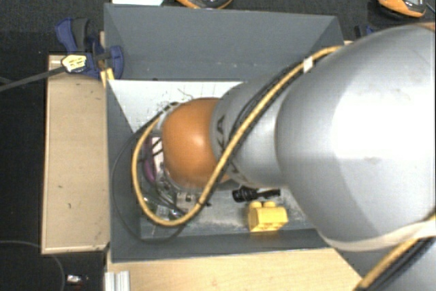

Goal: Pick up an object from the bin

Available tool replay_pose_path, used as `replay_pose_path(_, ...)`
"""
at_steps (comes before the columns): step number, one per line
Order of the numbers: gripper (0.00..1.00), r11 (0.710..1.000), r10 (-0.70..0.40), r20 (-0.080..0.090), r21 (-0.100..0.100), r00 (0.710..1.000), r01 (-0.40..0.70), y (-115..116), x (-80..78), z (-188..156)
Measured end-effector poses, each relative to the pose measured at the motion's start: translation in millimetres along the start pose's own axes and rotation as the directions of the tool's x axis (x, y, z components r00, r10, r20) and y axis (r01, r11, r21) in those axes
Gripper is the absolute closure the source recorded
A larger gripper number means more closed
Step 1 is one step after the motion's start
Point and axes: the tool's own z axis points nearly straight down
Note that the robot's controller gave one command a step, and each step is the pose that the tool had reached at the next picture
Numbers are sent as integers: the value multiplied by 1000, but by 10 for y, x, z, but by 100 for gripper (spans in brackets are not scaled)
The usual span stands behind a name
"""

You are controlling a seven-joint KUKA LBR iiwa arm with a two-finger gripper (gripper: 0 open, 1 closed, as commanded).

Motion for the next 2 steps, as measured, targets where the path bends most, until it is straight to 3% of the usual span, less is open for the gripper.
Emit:
replay_pose_path(1, 0, 1000, 6, 7, -2, 1000, -6, 63, 23, -547)
replay_pose_path(2, 0, 957, 290, 0, 0, 957, -290, -397, -18, -157)
